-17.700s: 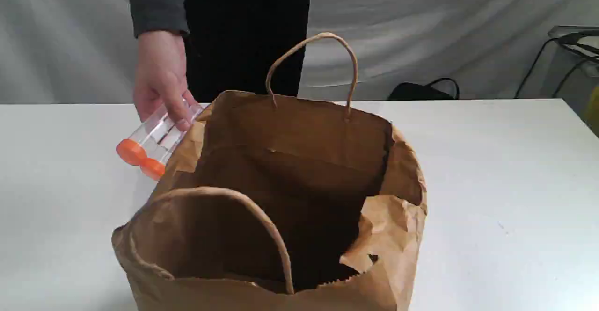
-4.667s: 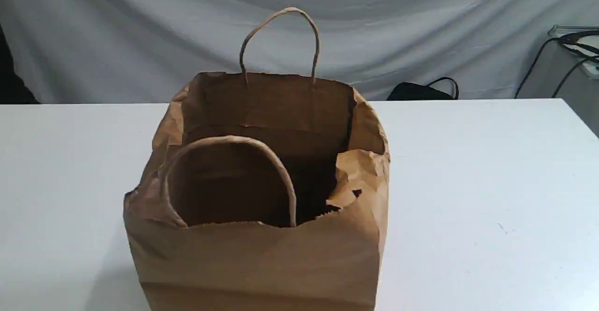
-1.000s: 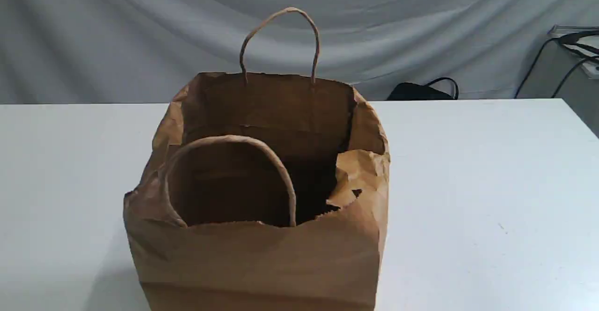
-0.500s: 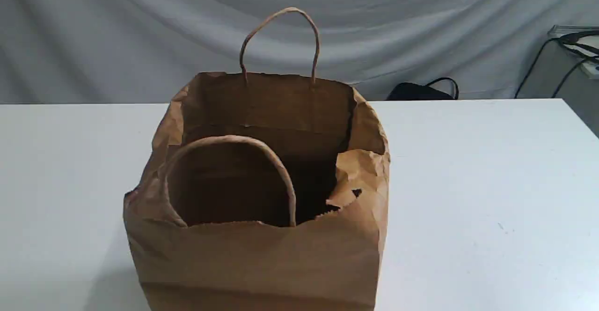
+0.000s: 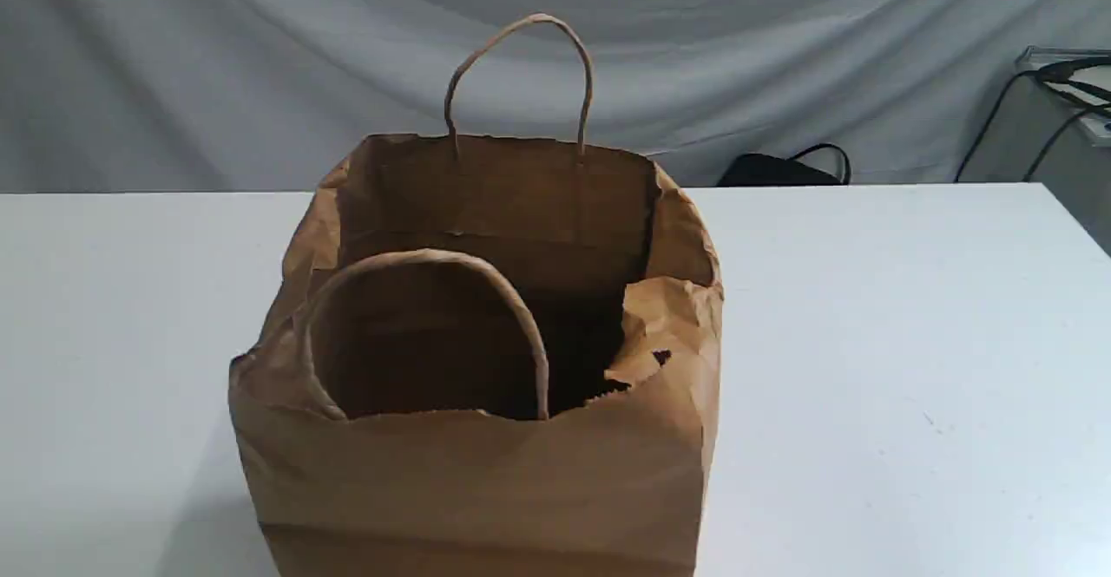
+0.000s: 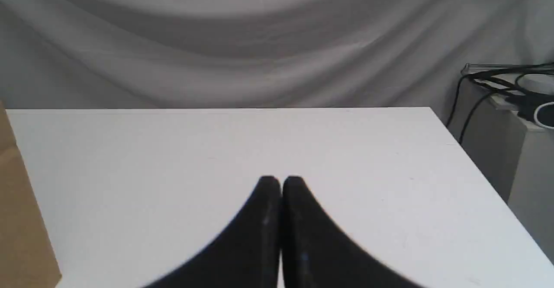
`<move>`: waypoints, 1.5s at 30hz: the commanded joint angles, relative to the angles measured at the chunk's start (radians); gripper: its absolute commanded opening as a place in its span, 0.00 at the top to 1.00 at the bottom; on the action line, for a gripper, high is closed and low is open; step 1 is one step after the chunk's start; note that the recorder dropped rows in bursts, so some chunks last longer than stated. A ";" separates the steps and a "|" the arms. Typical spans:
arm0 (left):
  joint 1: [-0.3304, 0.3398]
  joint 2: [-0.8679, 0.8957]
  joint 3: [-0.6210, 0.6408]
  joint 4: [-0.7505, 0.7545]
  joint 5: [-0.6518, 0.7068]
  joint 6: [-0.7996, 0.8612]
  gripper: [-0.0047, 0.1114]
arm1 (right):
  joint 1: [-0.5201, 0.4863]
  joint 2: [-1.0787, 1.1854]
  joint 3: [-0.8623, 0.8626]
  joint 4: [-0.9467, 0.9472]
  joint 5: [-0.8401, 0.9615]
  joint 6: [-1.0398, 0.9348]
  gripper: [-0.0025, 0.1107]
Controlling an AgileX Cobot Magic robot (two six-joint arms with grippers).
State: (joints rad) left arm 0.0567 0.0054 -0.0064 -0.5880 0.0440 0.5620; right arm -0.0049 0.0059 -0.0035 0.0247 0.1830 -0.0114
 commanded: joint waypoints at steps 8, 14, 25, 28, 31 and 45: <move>0.002 -0.005 0.006 -0.023 -0.022 -0.017 0.96 | -0.005 -0.006 0.004 0.005 -0.014 -0.002 0.98; 0.002 -0.005 0.006 -0.018 -0.024 -0.053 0.96 | -0.005 -0.006 0.004 0.005 -0.014 -0.002 0.98; 0.002 -0.005 0.006 0.648 -0.017 -0.678 0.96 | -0.005 -0.006 0.004 0.005 -0.014 -0.005 0.98; 0.002 -0.005 0.006 0.657 -0.017 -0.673 0.96 | -0.005 -0.006 0.004 0.005 -0.014 -0.005 0.98; 0.002 -0.005 0.006 0.664 -0.017 -0.671 0.96 | -0.005 -0.006 0.004 0.005 -0.014 -0.005 0.98; 0.002 -0.005 0.006 0.662 -0.017 -0.661 0.96 | -0.005 -0.006 0.004 0.005 -0.014 -0.003 0.98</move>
State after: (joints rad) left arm 0.0567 0.0046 -0.0044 0.0710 0.0290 -0.0961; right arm -0.0049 0.0059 -0.0035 0.0247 0.1807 -0.0114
